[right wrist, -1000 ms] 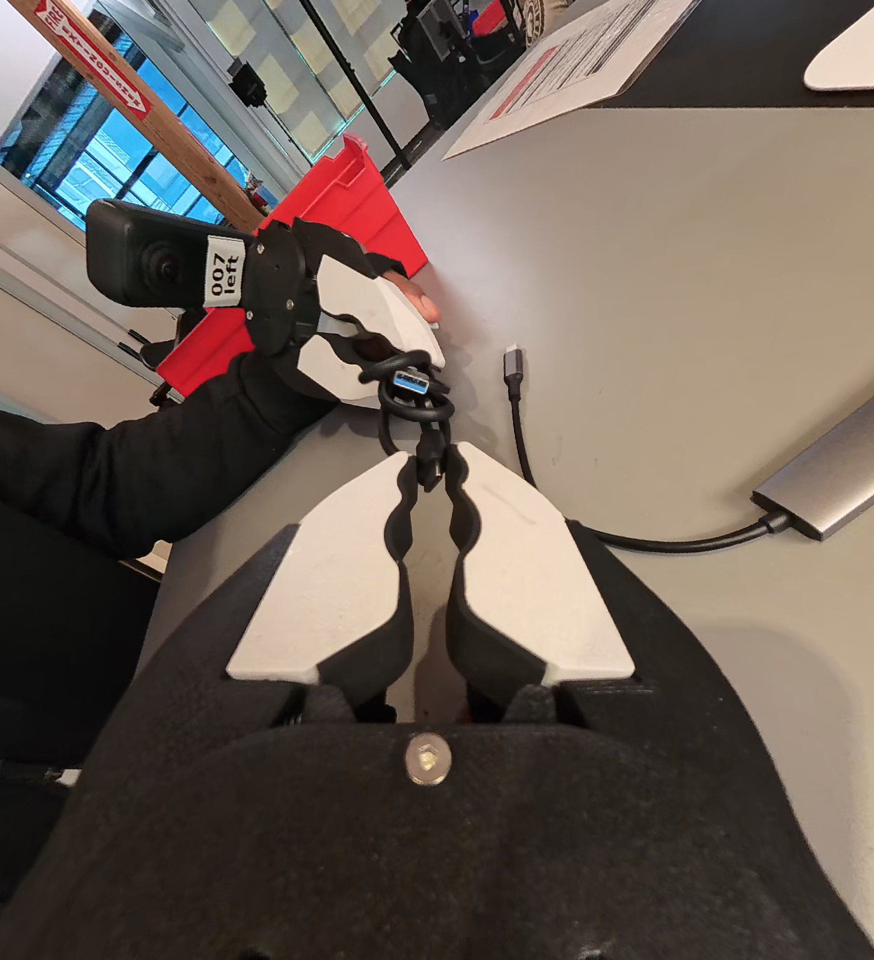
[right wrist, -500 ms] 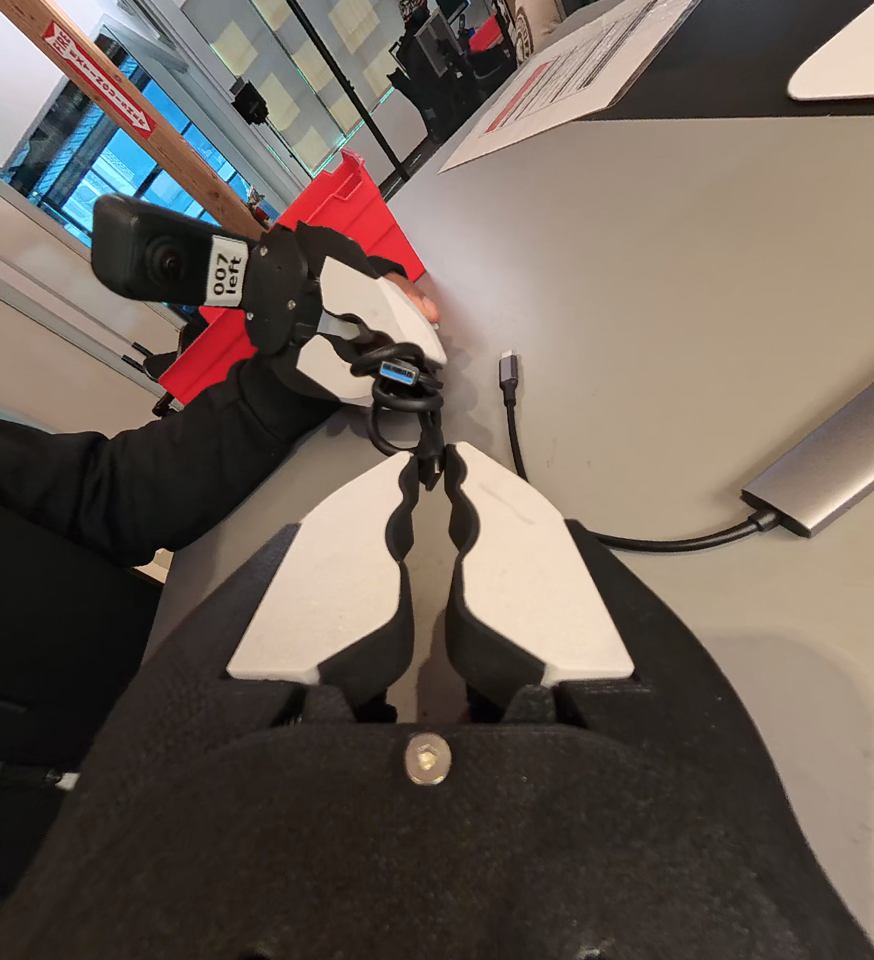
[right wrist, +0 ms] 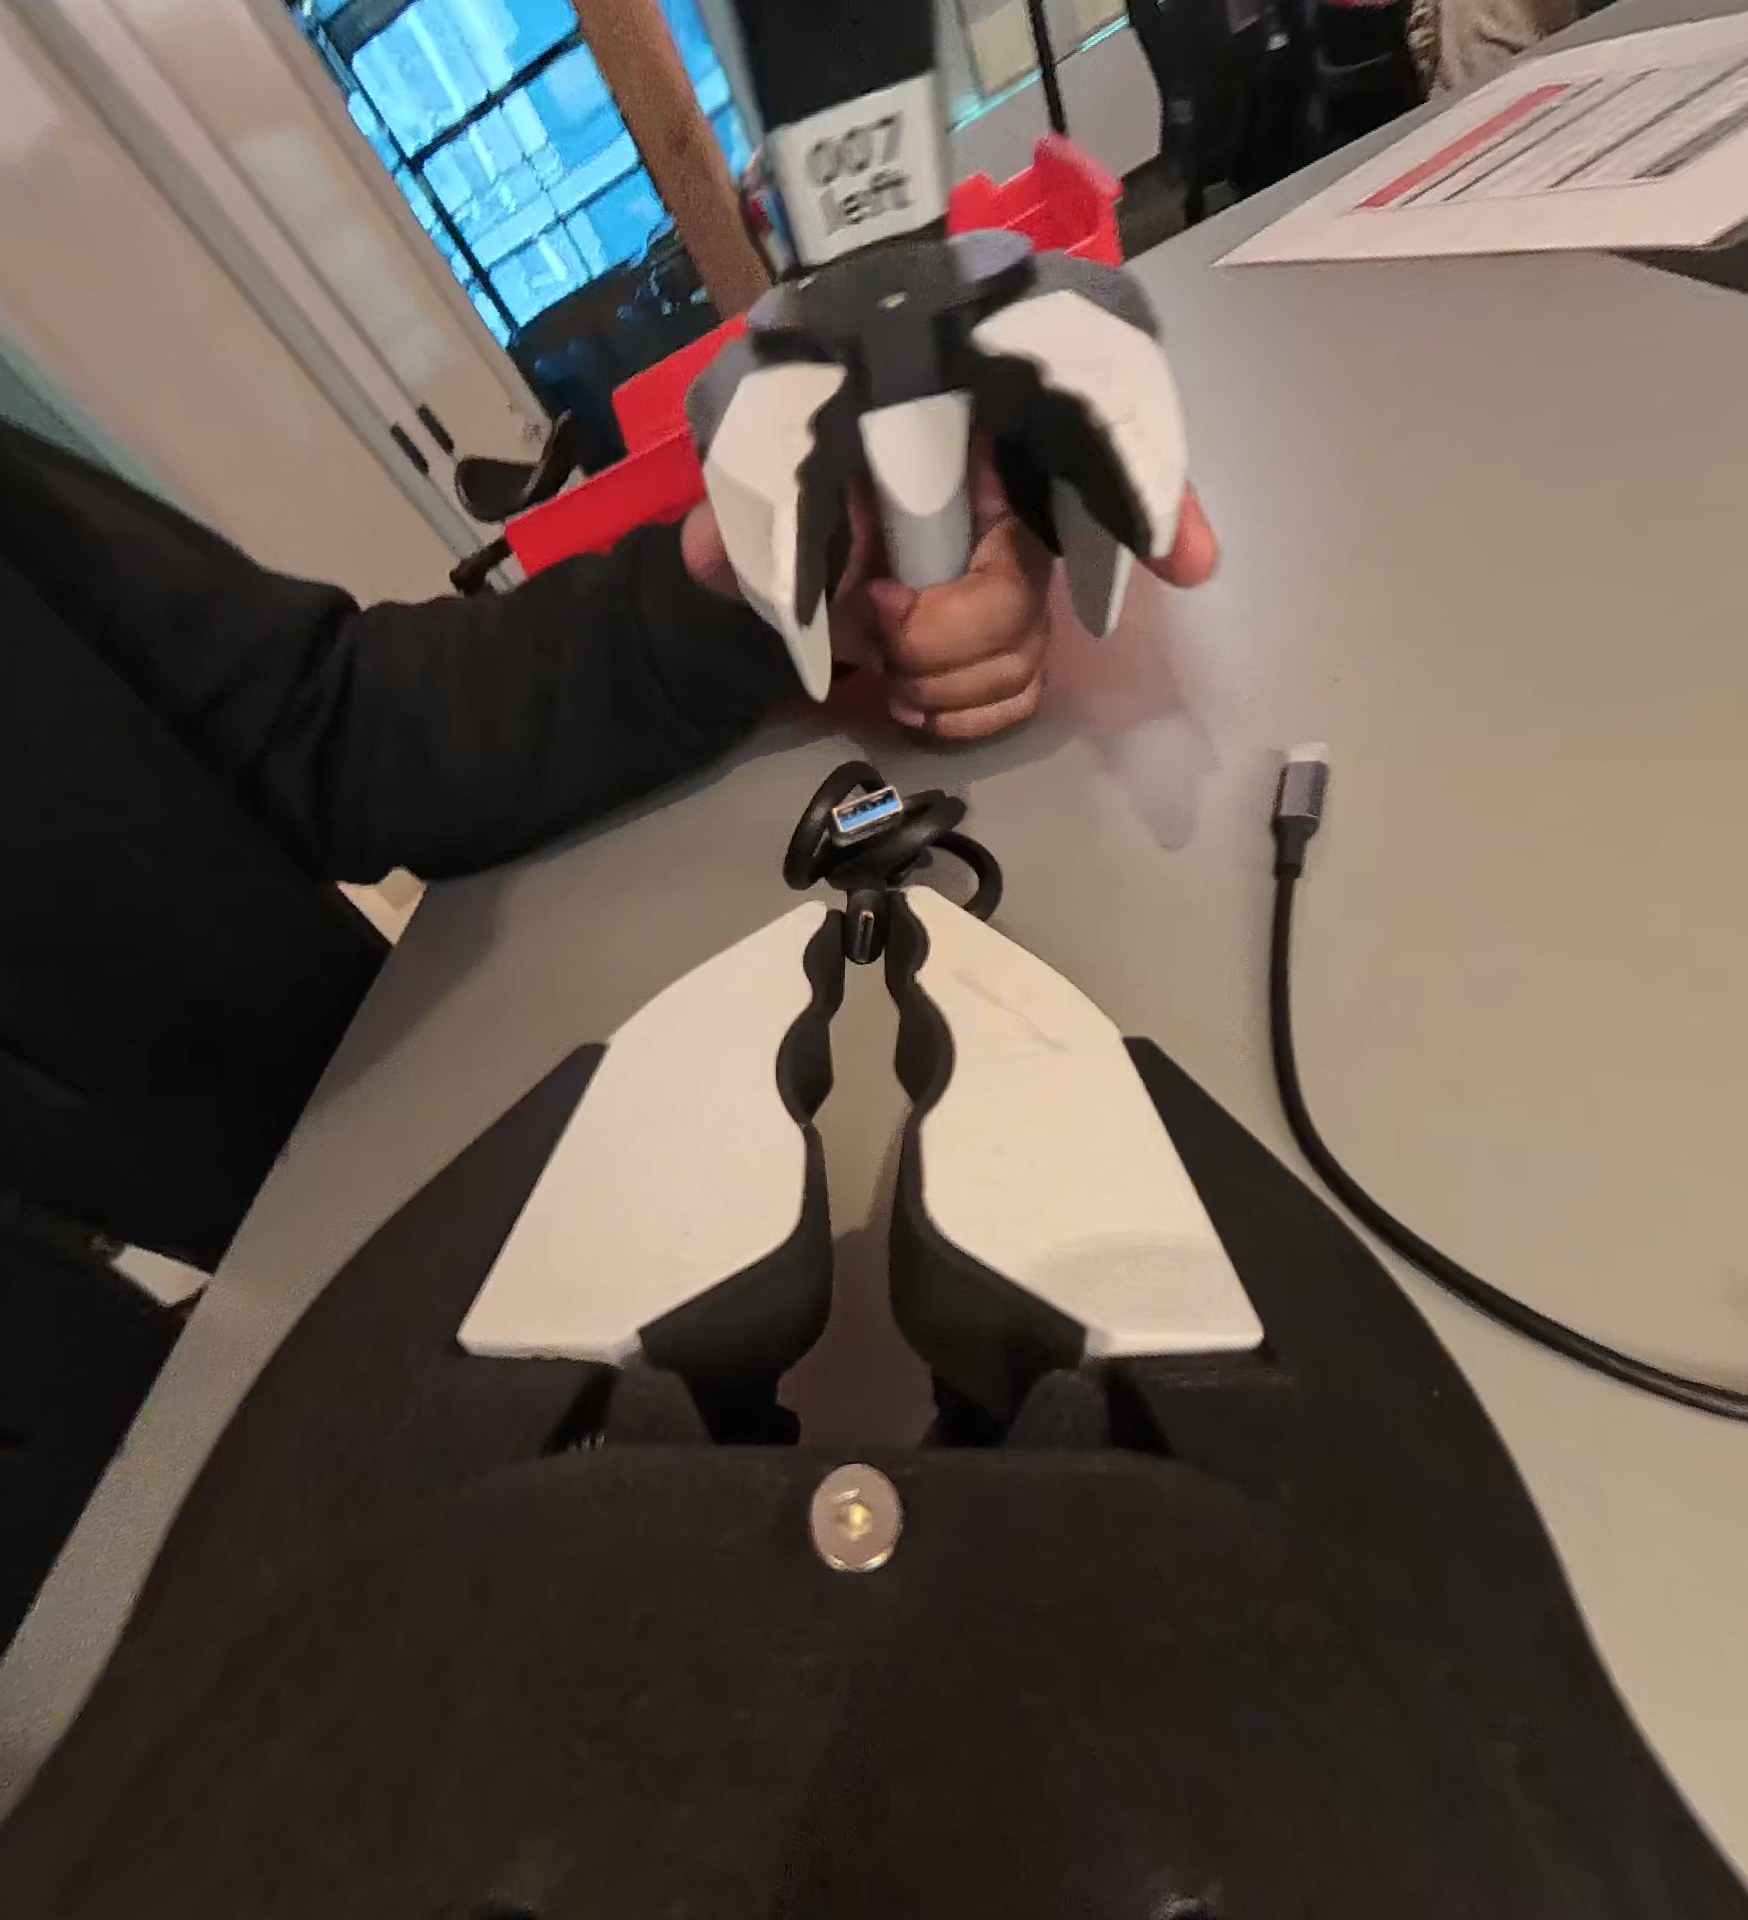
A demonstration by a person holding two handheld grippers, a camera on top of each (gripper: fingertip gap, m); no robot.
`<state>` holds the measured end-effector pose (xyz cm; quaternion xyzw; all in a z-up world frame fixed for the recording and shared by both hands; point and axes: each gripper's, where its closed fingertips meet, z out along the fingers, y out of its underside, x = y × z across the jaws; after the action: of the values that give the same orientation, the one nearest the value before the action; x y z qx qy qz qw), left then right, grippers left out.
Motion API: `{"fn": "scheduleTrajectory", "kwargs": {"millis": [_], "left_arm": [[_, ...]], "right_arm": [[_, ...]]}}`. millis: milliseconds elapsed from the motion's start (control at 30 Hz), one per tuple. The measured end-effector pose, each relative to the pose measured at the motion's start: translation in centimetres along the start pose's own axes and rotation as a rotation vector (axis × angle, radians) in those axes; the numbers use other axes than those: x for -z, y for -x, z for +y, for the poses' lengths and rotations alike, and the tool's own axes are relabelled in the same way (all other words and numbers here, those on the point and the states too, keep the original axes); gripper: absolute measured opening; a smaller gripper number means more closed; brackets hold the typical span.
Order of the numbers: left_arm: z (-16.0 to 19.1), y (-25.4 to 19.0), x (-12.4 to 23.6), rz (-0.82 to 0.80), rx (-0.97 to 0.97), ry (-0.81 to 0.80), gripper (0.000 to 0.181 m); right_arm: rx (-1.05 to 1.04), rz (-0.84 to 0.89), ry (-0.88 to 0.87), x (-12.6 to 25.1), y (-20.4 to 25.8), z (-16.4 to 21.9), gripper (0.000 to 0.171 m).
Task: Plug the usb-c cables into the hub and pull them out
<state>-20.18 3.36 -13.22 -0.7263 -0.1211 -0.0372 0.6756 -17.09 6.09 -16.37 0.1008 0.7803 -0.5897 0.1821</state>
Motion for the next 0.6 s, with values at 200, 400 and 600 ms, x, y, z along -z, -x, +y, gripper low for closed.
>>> {"fn": "scheduleTrajectory", "kwargs": {"millis": [200, 400, 600], "left_arm": [[0.7, -2.9, -1.9, 0.180, 0.092, 0.041, 0.062], [4.4, -2.7, -3.1, 0.077, -0.060, 0.298, 0.038], [5.7, -2.1, -2.7, 0.030, -0.108, 0.393, 0.033]], "right_arm": [[0.097, 0.028, 0.082, -1.2, 0.6, 0.9, 0.007], [0.130, 0.097, 0.073, -0.8, -0.3, 0.7, 0.007], [0.224, 0.175, 0.154, -1.4, -0.8, 1.6, 0.007]]}}
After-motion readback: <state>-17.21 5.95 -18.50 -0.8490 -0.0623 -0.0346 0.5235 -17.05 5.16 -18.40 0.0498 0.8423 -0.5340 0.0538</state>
